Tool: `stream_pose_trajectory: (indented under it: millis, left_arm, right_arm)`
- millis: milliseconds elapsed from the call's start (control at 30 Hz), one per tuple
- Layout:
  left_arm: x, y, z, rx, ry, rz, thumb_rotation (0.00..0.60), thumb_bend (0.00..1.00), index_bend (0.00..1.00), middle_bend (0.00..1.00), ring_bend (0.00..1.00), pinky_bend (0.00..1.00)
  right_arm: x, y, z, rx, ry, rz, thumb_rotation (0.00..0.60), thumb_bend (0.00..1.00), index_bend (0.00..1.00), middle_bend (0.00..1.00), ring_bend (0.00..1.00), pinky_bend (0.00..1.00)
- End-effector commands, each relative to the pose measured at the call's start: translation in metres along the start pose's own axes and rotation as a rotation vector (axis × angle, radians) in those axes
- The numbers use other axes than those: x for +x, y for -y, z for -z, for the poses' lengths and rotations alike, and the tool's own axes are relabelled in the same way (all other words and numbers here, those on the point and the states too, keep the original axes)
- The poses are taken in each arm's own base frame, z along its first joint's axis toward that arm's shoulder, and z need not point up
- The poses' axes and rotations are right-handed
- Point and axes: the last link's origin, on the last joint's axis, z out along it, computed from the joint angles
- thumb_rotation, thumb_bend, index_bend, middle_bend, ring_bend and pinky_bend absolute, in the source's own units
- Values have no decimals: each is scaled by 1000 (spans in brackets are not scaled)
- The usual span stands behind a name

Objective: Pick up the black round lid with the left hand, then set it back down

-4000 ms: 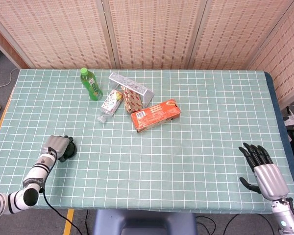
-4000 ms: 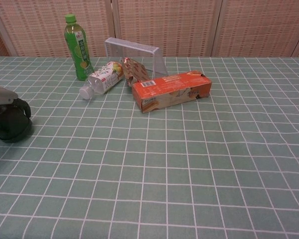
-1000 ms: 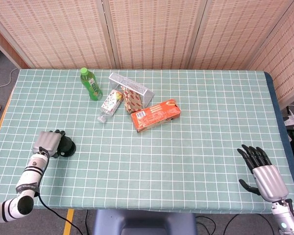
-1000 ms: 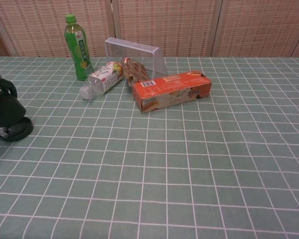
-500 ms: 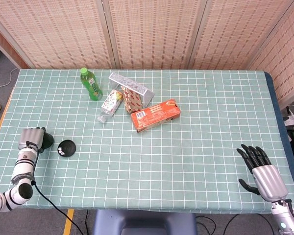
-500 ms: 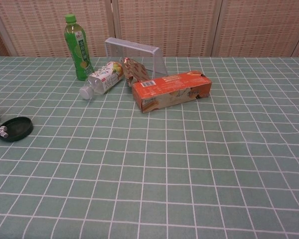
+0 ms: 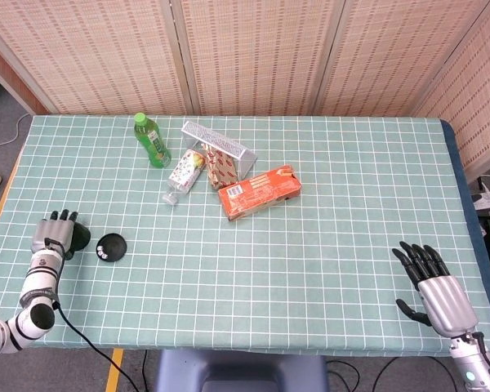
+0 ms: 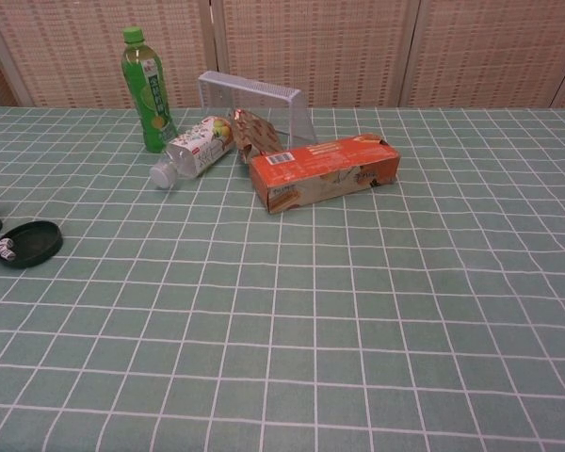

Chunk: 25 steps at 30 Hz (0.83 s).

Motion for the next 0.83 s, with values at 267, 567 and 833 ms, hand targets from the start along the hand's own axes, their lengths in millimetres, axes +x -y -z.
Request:
stream_pose_trajectory:
  millis: [267, 567, 833]
  left_arm:
    - [20, -9, 58, -201, -216, 191, 600, 375, 0, 0, 0, 99]
    - [-72, 14, 175, -532, -457, 414, 600, 397, 0, 0, 0, 45]
    - [-85, 33, 180, -530, -541, 471, 600, 413, 0, 0, 0, 46]
  right_arm:
    - [5, -1, 2, -10, -34, -25, 600, 175, 0, 0, 0, 0]
    - [2, 2, 3, -13, -39, -31, 600, 175, 0, 0, 0, 0]
    - [-1, 2, 2, -46, -29, -6, 600, 175, 0, 0, 0, 0]
